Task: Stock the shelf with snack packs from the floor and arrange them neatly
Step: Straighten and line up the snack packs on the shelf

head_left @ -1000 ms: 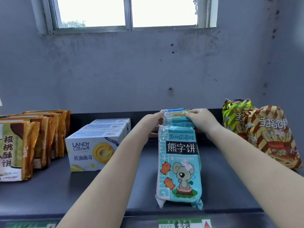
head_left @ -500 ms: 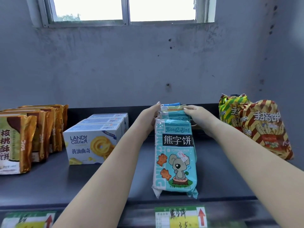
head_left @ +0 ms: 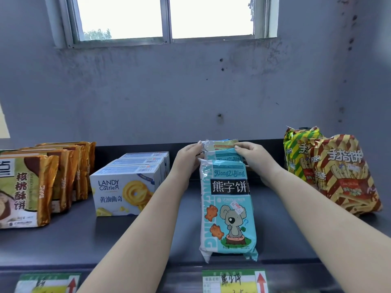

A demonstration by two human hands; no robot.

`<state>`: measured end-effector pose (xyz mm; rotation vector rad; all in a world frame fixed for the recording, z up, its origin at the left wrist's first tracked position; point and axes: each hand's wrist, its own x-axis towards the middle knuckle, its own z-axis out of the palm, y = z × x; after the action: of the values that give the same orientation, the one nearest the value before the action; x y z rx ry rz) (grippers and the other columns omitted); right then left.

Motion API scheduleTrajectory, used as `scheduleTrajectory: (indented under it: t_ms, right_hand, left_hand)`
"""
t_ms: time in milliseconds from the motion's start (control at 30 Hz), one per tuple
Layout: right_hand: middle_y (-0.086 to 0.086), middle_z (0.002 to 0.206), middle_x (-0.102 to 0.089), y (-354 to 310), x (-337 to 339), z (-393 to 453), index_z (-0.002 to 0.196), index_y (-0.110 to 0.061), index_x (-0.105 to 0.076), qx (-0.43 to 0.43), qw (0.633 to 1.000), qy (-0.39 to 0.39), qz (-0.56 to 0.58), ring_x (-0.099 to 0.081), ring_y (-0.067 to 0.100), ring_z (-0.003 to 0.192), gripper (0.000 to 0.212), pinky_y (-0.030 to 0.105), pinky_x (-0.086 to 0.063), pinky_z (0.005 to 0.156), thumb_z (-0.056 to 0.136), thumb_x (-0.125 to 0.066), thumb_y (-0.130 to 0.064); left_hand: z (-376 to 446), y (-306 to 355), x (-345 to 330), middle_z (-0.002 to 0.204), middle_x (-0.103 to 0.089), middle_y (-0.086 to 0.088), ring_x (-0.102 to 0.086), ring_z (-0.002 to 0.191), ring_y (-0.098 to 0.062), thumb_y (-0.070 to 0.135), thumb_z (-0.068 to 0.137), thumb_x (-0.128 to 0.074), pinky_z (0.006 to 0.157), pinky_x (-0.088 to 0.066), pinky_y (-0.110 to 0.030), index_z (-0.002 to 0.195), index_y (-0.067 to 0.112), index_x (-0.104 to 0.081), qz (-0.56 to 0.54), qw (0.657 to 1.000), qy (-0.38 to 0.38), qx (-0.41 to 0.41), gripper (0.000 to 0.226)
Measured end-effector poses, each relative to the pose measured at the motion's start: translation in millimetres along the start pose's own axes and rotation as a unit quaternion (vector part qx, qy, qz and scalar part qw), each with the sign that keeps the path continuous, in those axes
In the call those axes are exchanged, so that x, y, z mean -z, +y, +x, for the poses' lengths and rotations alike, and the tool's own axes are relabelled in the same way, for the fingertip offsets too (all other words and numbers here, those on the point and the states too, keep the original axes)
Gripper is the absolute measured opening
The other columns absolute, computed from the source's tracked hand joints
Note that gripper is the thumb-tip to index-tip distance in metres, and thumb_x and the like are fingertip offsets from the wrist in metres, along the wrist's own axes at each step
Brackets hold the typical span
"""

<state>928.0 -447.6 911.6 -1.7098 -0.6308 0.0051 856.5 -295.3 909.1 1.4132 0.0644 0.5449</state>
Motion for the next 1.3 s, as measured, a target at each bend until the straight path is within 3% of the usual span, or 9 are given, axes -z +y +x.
scheduleTrajectory:
  t_ms: [300, 500, 667, 833, 900, 1000, 1067, 1200, 1300]
  right_hand:
    - [0.001, 0.093, -0.068, 0.7, -3.5, 2.0, 0.106, -0.014, -0.063, 0.002, 1.000, -0.010, -0.003, -0.064, 0.021, 0.093, 0.019, 0.040, -0.050, 0.091, 0.094, -0.049, -0.020]
    - [0.007, 0.102, -0.070, 2.2, -5.0, 1.5, 0.111, -0.014, -0.063, 0.002, 0.999, -0.009, -0.047, -0.067, 0.026, 0.098, 0.023, 0.044, -0.053, 0.091, 0.093, -0.050, -0.022]
    - [0.004, 0.103, -0.067, -2.6, 0.6, -5.5, 0.113, -0.010, -0.063, 0.045, 0.985, 0.049, -0.161, -0.063, 0.020, 0.097, 0.032, 0.035, -0.051, 0.085, 0.090, -0.054, -0.030]
    - [-0.002, 0.085, -0.072, -11.1, 14.5, -41.7, 0.091, -0.016, -0.070, 0.035, 0.984, 0.046, -0.167, -0.069, 0.020, 0.082, 0.033, 0.038, -0.055, 0.080, 0.088, -0.053, -0.044]
    - [-0.008, 0.083, -0.072, -11.8, 20.2, -62.9, 0.092, -0.022, -0.070, 0.032, 0.986, 0.011, -0.165, -0.069, 0.013, 0.080, 0.035, 0.035, -0.055, 0.079, 0.083, -0.055, -0.052]
    - [-0.011, 0.086, -0.074, -8.6, 18.6, -87.0, 0.091, -0.031, -0.070, 0.037, 0.986, -0.036, -0.156, -0.068, 0.003, 0.084, 0.025, 0.027, -0.054, 0.079, 0.073, -0.068, -0.049]
    - [-0.013, 0.086, -0.074, -5.4, 14.0, -92.6, 0.090, -0.034, -0.069, 0.055, 0.989, -0.033, -0.135, -0.068, -0.002, 0.084, 0.015, 0.024, -0.055, 0.080, 0.076, -0.073, -0.033]
    - [-0.011, 0.088, -0.071, -8.5, 11.4, -91.0, 0.102, -0.022, -0.070, 0.080, 0.990, 0.014, -0.118, -0.068, 0.004, 0.086, 0.021, 0.029, -0.056, 0.079, 0.082, -0.068, -0.019]
    - [-0.010, 0.087, -0.070, -8.2, 13.3, -90.9, 0.105, -0.021, -0.069, 0.080, 0.988, 0.015, -0.128, -0.067, 0.006, 0.087, 0.021, 0.031, -0.056, 0.080, 0.085, -0.065, -0.020]
  left_hand:
    - [3.7, -3.3, 5.8, 0.080, -0.064, -0.001, -0.060, 0.073, -0.013, 0.028, 0.095, -0.043, 0.061, -0.052, -0.019, 0.077, 0.016, -0.059, 0.050, 0.998, 0.021, 0.025, 0.027]
    - [8.1, -10.2, 4.1, 0.114, -0.067, -0.018, -0.062, 0.110, -0.033, 0.045, 0.079, -0.052, 0.103, -0.045, -0.046, 0.098, 0.012, -0.068, 0.062, 0.994, -0.007, 0.086, 0.041]
    - [6.6, 2.9, 5.4, 0.088, -0.061, -0.008, -0.059, 0.094, -0.029, 0.039, 0.092, -0.046, 0.096, -0.046, -0.045, 0.070, 0.017, -0.056, 0.185, 0.979, 0.056, 0.065, 0.032]
    - [-40.7, 30.8, 12.5, 0.108, -0.065, -0.003, -0.062, 0.100, -0.022, 0.058, 0.086, -0.043, 0.086, -0.049, -0.038, 0.106, 0.015, -0.058, 0.314, 0.941, 0.019, 0.127, 0.049]
    - [-68.8, 26.8, 16.6, 0.101, -0.070, 0.002, -0.066, 0.096, -0.017, 0.055, 0.085, -0.049, 0.086, -0.052, -0.036, 0.098, 0.021, -0.064, 0.369, 0.923, -0.035, 0.104, 0.039]
    - [-98.8, 16.3, 16.8, 0.097, -0.076, 0.003, -0.069, 0.098, -0.016, 0.033, 0.085, -0.062, 0.094, -0.053, -0.040, 0.092, 0.028, -0.069, 0.332, 0.937, -0.091, 0.053, 0.011]
    - [-102.6, 6.3, 14.9, 0.096, -0.076, 0.003, -0.071, 0.095, -0.013, 0.023, 0.085, -0.064, 0.092, -0.054, -0.040, 0.096, 0.027, -0.070, 0.288, 0.954, -0.080, 0.020, 0.013]
    - [-105.1, -5.0, 4.9, 0.079, -0.072, 0.018, -0.069, 0.074, 0.007, 0.018, 0.086, -0.062, 0.067, -0.055, -0.011, 0.096, 0.025, -0.067, 0.263, 0.961, -0.066, -0.048, 0.014]
    - [-108.3, -9.7, -1.3, 0.085, -0.069, 0.019, -0.066, 0.072, 0.012, 0.022, 0.088, -0.059, 0.062, -0.050, -0.006, 0.102, 0.027, -0.065, 0.285, 0.954, -0.054, -0.072, 0.016]
